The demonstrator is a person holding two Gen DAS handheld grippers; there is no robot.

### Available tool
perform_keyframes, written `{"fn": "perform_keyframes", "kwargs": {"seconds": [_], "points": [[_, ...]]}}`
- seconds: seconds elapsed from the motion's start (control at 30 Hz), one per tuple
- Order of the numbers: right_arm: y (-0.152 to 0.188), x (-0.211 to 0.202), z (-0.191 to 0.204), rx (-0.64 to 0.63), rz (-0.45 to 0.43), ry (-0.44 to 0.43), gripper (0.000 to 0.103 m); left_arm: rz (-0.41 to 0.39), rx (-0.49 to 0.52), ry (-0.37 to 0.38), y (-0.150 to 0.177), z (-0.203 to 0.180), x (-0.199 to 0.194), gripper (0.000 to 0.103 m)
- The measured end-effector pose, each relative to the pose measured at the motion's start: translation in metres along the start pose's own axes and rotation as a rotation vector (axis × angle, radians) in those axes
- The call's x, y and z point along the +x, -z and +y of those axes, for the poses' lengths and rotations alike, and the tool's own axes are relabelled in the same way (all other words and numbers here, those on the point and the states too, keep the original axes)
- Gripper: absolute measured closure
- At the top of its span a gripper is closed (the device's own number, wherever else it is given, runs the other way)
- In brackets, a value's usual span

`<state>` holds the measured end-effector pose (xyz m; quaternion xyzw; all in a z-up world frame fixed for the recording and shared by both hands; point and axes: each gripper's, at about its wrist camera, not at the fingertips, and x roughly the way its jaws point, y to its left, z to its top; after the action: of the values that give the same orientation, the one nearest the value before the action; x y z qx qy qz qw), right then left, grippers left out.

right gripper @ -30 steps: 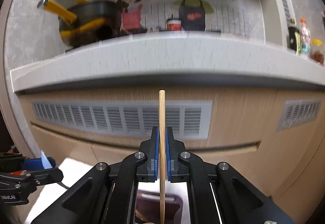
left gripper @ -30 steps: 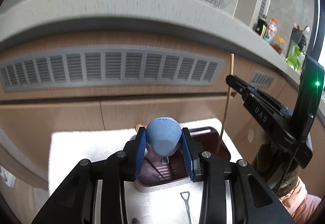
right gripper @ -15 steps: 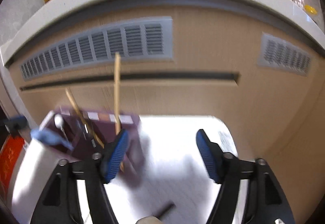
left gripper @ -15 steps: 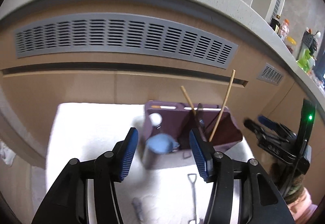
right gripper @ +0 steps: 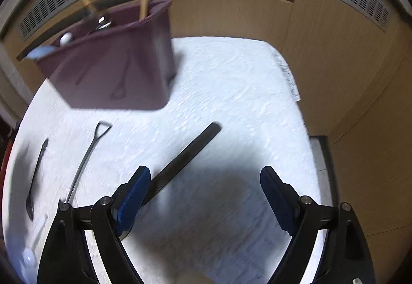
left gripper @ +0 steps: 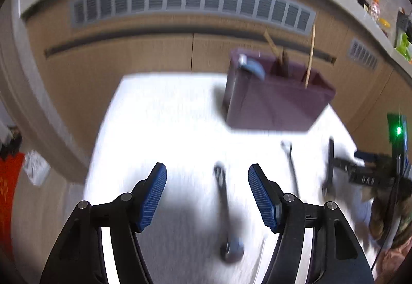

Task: Organize utensils
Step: 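Grasp the white plastic spoon by its bowl with the left tool, then lift the white spoon with left tool while right tool reaches for the shovel spoon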

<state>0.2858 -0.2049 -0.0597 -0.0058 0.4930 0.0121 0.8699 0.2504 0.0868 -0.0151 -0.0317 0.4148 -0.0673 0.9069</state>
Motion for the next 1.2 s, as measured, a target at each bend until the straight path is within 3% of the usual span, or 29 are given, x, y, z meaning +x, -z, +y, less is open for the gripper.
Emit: {"fn": "perform_keyframes", "kwargs": {"seconds": [0.27, 0.47, 0.6, 0.83, 0.93, 1.2], "points": [[0.024, -0.025, 0.015, -0.091, -0.04, 0.023, 0.015, 0.104, 0.049, 0.112, 0.066, -0.013, -0.01, 0.036], [0.041, -0.027, 0.007, -0.079, -0.024, 0.017, 0.014, 0.138, 0.089, 0.128, 0.109, -0.026, -0.032, 0.036], [0.061, -0.03, 0.0, -0.044, -0.01, -0.001, 0.014, 0.146, 0.057, 0.134, 0.129, -0.029, -0.041, 0.037], [0.081, -0.047, -0.006, -0.012, -0.031, -0.013, 0.013, 0.099, 0.05, 0.024, 0.139, -0.038, -0.044, 0.057], [0.087, -0.05, -0.005, -0.025, -0.037, 0.007, 0.013, 0.093, 0.043, 0.011, 0.137, -0.037, -0.044, 0.066], [0.087, -0.052, -0.002, -0.048, -0.041, 0.018, 0.012, 0.023, 0.046, -0.011, 0.126, -0.031, -0.061, 0.067]]}}
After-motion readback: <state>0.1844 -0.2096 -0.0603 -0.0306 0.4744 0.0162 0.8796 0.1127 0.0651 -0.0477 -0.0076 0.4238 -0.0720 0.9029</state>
